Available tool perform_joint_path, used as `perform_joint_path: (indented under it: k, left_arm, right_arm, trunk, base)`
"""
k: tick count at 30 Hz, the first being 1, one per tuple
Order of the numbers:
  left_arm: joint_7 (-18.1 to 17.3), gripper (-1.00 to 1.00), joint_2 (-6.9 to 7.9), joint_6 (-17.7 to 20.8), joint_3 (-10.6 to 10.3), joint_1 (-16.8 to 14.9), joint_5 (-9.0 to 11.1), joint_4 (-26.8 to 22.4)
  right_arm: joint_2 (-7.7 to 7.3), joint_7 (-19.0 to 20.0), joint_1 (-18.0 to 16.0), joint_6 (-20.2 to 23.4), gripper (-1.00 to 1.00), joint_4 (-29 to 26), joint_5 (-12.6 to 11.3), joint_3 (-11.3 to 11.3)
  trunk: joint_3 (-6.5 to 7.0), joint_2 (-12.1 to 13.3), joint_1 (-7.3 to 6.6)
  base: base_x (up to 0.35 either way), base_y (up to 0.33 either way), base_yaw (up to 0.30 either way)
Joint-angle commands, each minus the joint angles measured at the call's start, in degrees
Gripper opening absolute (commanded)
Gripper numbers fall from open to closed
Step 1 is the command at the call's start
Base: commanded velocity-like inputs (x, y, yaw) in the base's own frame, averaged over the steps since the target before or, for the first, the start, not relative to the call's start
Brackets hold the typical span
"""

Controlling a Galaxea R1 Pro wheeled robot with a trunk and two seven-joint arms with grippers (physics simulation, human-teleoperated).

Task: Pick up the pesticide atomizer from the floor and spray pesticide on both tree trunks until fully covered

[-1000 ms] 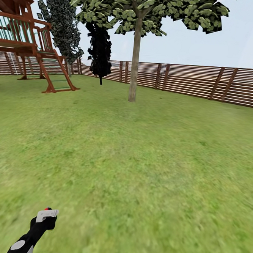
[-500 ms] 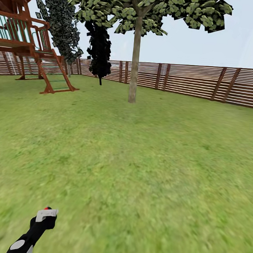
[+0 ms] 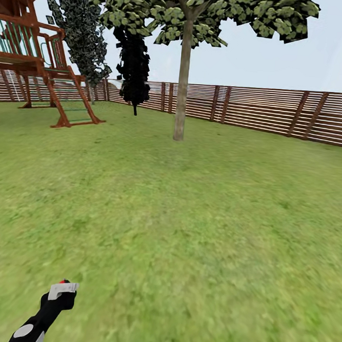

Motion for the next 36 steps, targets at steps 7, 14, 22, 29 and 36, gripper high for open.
perform_joint_path:
  k: [7, 14, 22, 29, 36]
  left_arm:
    - [-0.3, -1.00, 0.08, 0.0, 0.0, 0.0, 0.1, -0.2]
    - [-0.4, -1.00, 0.09, 0.0, 0.0, 0.0, 0.1, -0.8]
    - [-0.4, -1.00, 0.09, 0.0, 0.0, 0.0, 0.1, -0.8]
    - [-0.4, -1.00, 0.09, 0.0, 0.0, 0.0, 0.1, -0.8]
    - [-0.4, -1.00, 0.09, 0.0, 0.0, 0.0, 0.1, -0.8]
  right_arm:
    - [3.23, -0.2, 0.0, -0.1, 1.00, -0.5, -0.3, -0.2]
    - [0.62, 0.2, 0.0, -0.6, 1.00, -0.7, 0.1, 0.1]
    - [-0.08, 0.1, 0.0, -0.6, 1.00, -0.7, 0.1, 0.1]
    - [-0.04, 0.1, 0.0, -0.6, 1.00, -0.7, 0.0, 0.2]
    - [-0.01, 0.1, 0.0, -0.6, 1.00, -0.7, 0.0, 0.2]
  trunk:
    - [0.00, 0.0, 0.00]
    - [0.00, 0.0, 0.00]
    - [0.00, 0.0, 0.00]
    - [0.00, 0.0, 0.00]
    - [0.00, 0.0, 0.00]
  base:
    - [0.337, 0.000, 0.000]
    - [0.337, 0.000, 0.000]
    - [0.337, 0.000, 0.000]
    - [0.337, 0.000, 0.000]
    - [0.337, 0.000, -0.151]
